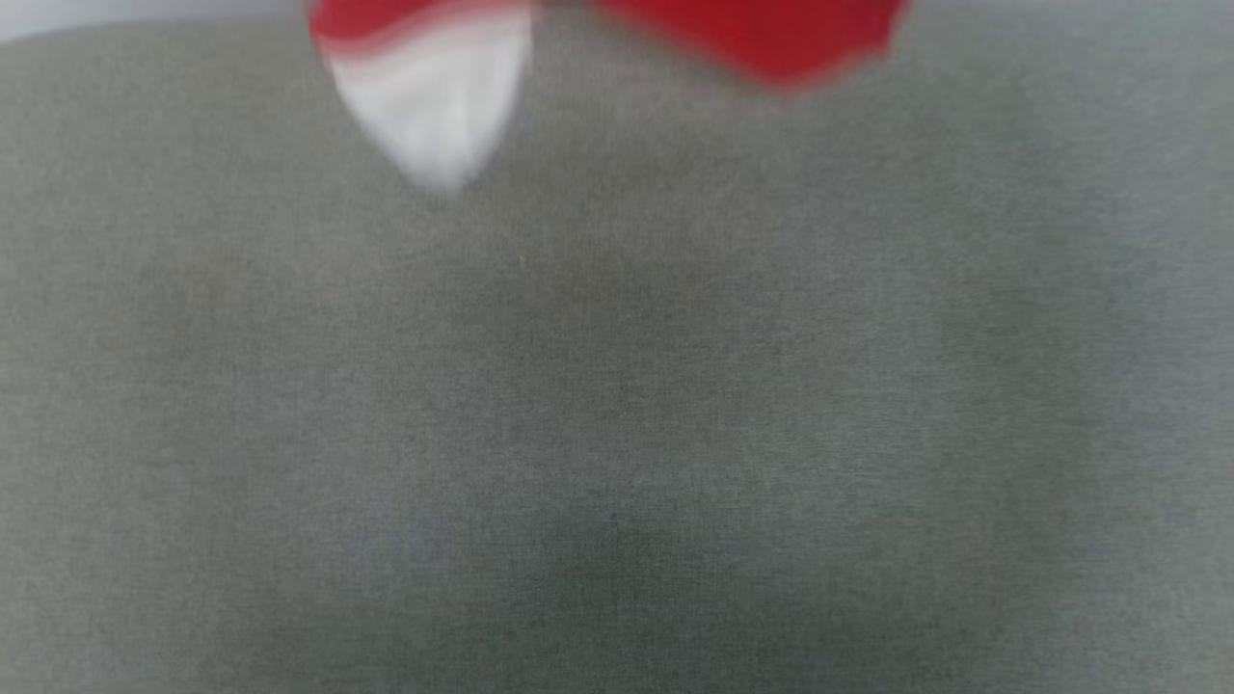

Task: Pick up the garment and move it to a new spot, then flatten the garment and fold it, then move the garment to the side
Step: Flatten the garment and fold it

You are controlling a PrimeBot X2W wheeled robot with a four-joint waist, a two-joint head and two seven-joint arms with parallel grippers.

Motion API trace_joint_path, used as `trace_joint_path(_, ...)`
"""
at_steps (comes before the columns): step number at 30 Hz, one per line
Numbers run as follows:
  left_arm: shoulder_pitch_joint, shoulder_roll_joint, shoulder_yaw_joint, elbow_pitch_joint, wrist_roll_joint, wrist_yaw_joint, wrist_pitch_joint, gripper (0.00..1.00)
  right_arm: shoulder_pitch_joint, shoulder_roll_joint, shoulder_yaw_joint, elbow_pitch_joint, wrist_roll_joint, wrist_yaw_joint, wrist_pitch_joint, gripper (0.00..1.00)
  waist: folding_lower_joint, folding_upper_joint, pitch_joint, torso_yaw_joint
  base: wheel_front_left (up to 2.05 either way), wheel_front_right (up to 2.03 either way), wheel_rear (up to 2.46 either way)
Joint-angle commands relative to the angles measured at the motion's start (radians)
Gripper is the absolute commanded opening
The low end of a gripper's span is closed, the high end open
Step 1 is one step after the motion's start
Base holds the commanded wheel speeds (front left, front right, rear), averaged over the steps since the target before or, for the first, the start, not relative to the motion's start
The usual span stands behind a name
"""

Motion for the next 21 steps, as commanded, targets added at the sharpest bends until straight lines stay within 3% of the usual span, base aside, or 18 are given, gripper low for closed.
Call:
trace_joint_path(1,-0.04,0.0,0.01,0.029,0.02,0.017,-0.055,0.0,-0.032,-0.004,-0.014,0.035,-0.046,-0.002,-0.066,0.0,0.0,0.0,0.024,0.005,0.0,0.0,0.0)
trace_joint_path(5,-0.109,-0.03,0.012,0.121,0.028,0.006,-0.185,0.0,-0.094,0.023,-0.052,0.146,-0.164,-0.003,-0.231,0.0,0.0,0.0,0.034,0.019,0.0,0.0,0.0)
trace_joint_path(10,-0.052,-0.057,-0.021,0.232,0.001,-0.069,-0.192,0.0,-0.056,0.066,-0.023,0.256,-0.183,-0.003,-0.226,0.0,0.0,0.0,0.027,0.04,0.0,0.0,0.0)
trace_joint_path(15,0.074,-0.076,-0.085,0.302,-0.043,-0.104,-0.086,0.0,0.05,0.089,0.06,0.278,-0.103,-0.002,-0.142,0.0,0.0,0.0,0.006,0.06,0.0,0.0,0.0)
trace_joint_path(18,0.197,-0.095,-0.154,0.276,-0.103,-0.106,0.017,0.0,0.146,0.077,0.121,0.239,-0.015,-0.002,-0.071,0.0,0.0,0.0,-0.013,0.07,0.0,0.0,0.0)
trace_joint_path(21,0.316,-0.068,-0.215,0.203,-0.188,-0.106,0.129,0.0,0.245,0.042,0.194,0.158,0.083,-0.002,-0.001,0.0,0.0,0.0,-0.033,0.078,0.0,0.0,0.0)
